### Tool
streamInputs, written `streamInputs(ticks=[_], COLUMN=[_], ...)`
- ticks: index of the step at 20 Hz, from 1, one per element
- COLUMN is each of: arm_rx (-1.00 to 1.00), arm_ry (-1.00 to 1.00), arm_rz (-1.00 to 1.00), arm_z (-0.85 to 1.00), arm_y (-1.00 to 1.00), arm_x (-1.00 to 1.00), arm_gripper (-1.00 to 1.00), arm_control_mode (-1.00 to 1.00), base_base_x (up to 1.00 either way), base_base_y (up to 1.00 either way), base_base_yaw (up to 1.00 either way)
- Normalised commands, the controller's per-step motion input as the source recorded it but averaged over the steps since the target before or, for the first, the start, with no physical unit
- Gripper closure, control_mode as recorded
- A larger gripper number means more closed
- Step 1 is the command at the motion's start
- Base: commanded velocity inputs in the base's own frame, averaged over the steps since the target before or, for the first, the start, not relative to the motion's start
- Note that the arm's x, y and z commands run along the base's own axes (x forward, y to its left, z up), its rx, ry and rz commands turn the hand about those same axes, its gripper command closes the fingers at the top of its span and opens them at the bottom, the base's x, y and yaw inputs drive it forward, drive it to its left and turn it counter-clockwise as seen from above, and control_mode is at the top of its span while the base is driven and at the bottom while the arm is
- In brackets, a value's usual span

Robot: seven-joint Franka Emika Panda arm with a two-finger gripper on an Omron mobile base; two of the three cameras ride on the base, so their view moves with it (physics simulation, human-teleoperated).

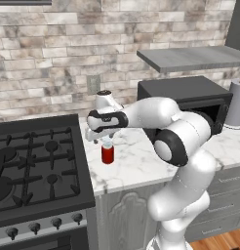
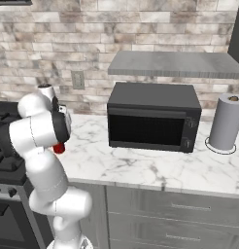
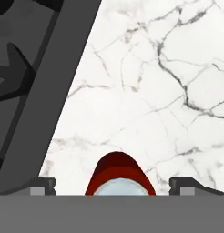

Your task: Four empty soda cans are scattered around the kitchen. Gather all the cans and cluster them next to the stove for recycling.

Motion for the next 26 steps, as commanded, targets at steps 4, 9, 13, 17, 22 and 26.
streamInputs(ticks=[4,9,13,17,22,26], arm_rx=[0.0,0.01,0.01,0.03,0.05,0.0], arm_ry=[-0.11,-0.01,0.0,0.0,0.02,0.0], arm_rz=[-0.16,-0.17,-0.19,-0.16,-0.13,-0.05], arm_z=[0.23,0.11,0.06,0.07,0.02,0.0], arm_y=[-0.18,-0.2,-0.15,-0.15,-0.14,-0.1], arm_x=[-0.28,-0.42,-0.47,-0.43,-0.46,-0.45], arm_gripper=[-1.0,-1.0,-1.0,-1.0,-1.0,-1.0], arm_control_mode=[-1.0,-1.0,-1.0,-1.0,-1.0,-1.0], base_base_x=[0.0,0.0,0.0,0.0,0.0,0.0], base_base_y=[0.0,0.0,0.0,0.0,0.0,0.0], base_base_yaw=[0.0,0.0,0.0,0.0,0.0,0.0])
